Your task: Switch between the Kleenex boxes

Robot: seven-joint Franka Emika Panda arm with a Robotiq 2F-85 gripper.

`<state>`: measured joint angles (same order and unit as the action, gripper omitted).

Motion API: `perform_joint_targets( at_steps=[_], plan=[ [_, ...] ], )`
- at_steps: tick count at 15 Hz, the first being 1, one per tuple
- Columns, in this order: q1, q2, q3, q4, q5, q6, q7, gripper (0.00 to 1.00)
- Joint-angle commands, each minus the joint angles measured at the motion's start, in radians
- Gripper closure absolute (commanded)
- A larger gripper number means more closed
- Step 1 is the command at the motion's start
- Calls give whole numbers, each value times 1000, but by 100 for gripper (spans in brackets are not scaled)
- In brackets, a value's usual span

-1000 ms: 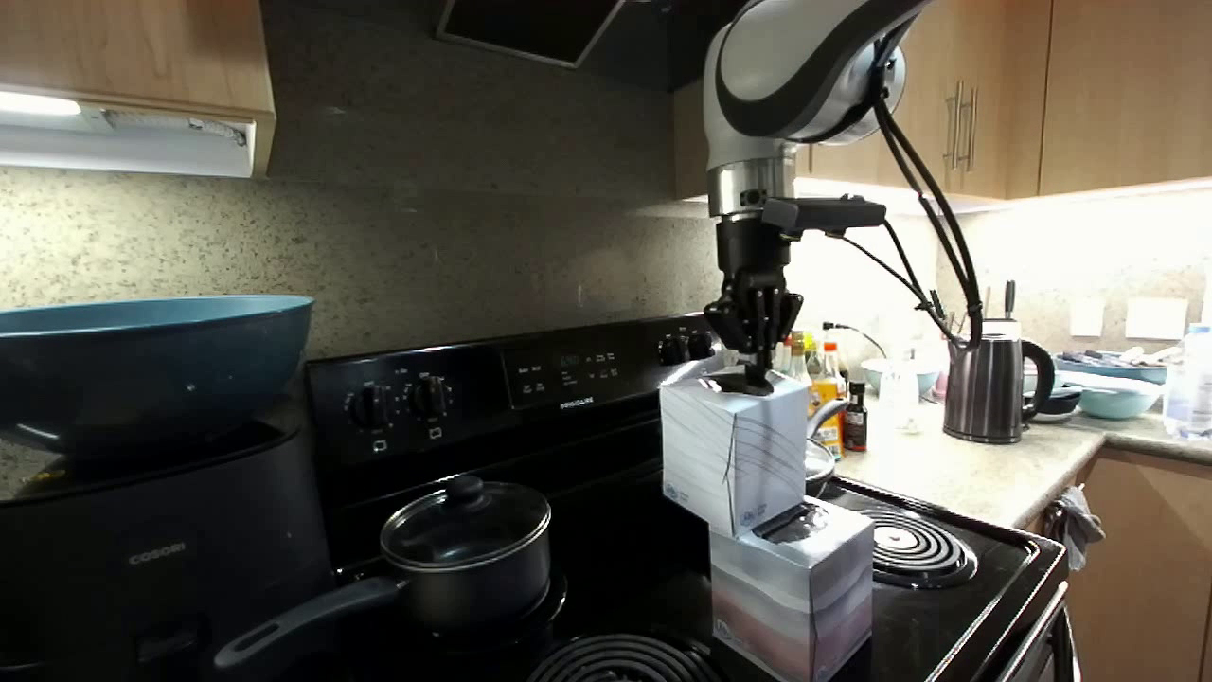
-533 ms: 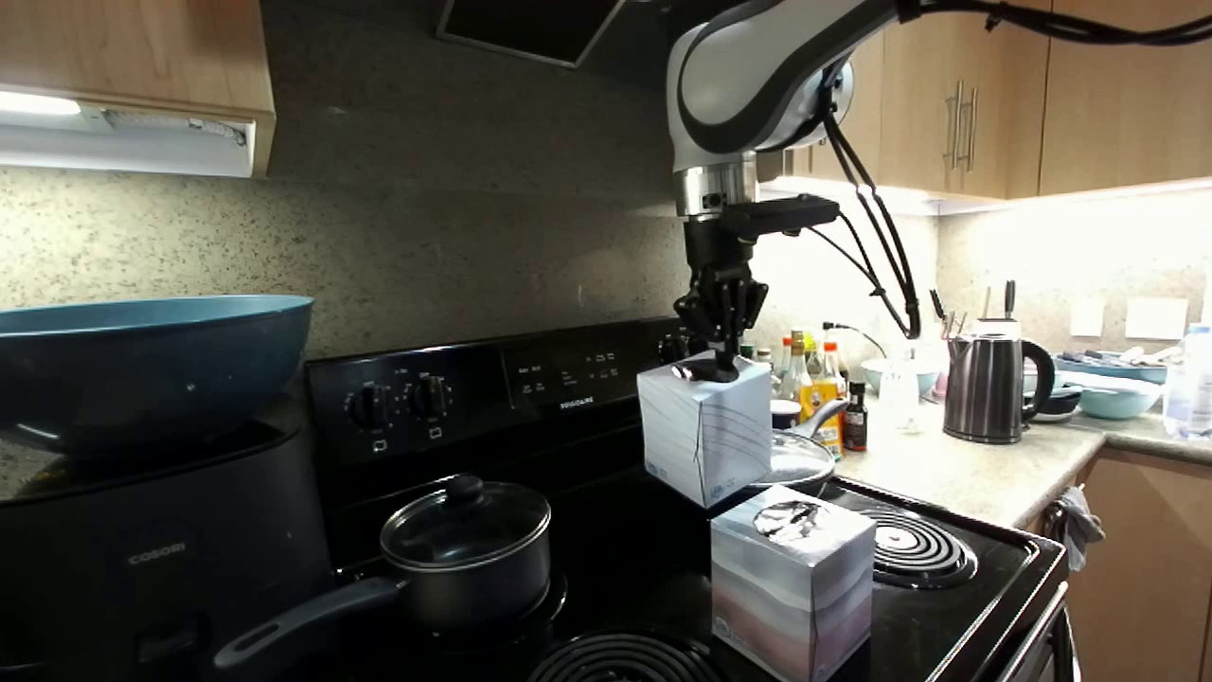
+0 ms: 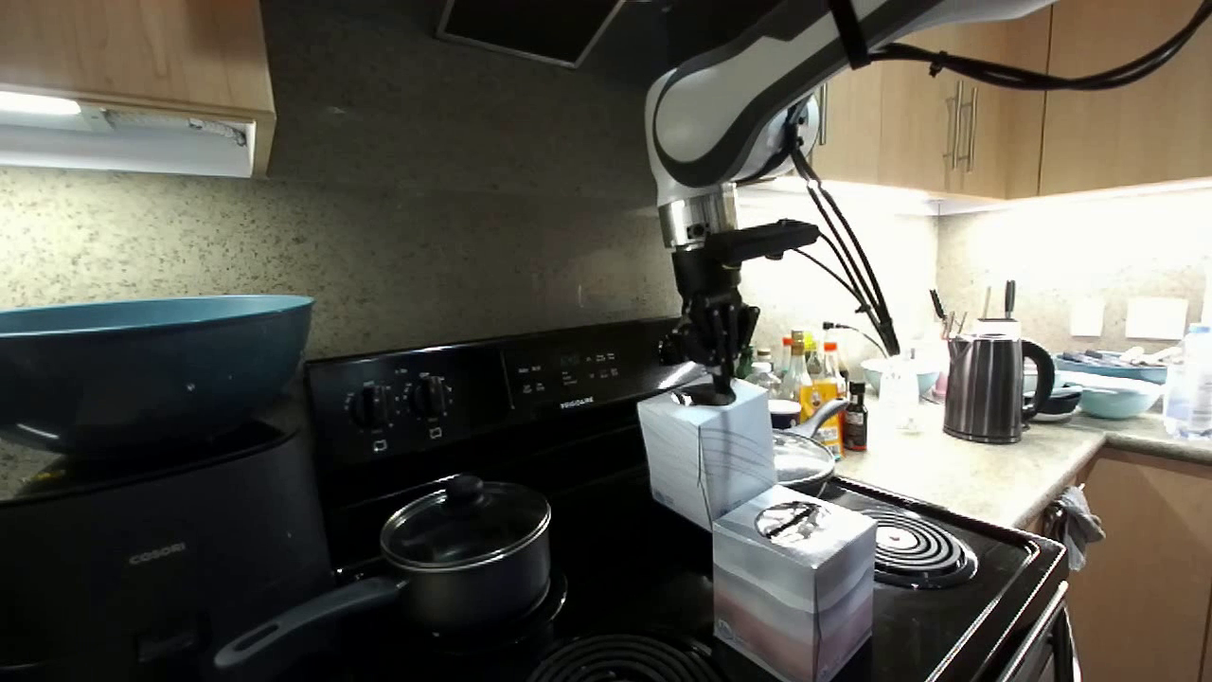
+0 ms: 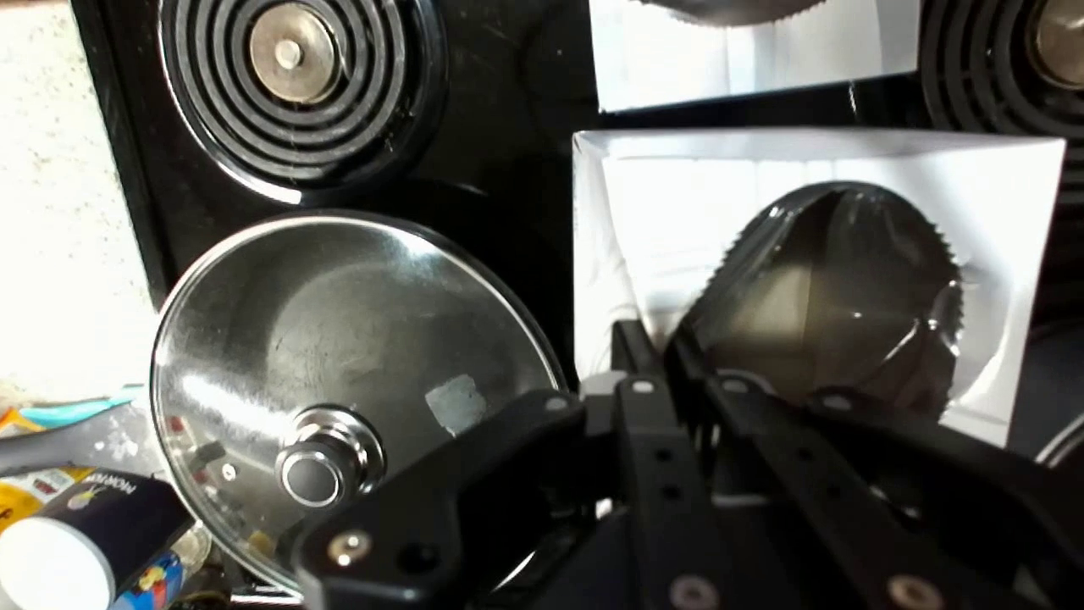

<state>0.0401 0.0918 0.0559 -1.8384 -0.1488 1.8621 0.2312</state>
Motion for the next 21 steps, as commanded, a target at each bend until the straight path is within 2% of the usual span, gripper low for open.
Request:
perform_joint_targets(
  at_steps=[1,7,14,15,16,21],
  plan=[
    [-4,34,-16,-12,61,-46,-21,93],
    [8,111,-15,0,89,-38,-48,93],
    [12,171,-26,4,52,-23,-45,93],
    [13,173,-28,3,47,-25,-42,68],
    [13,174,-29,4,45,-25,-45,67],
    [14,165,-34,4,41,-25,-25,37]
  ],
)
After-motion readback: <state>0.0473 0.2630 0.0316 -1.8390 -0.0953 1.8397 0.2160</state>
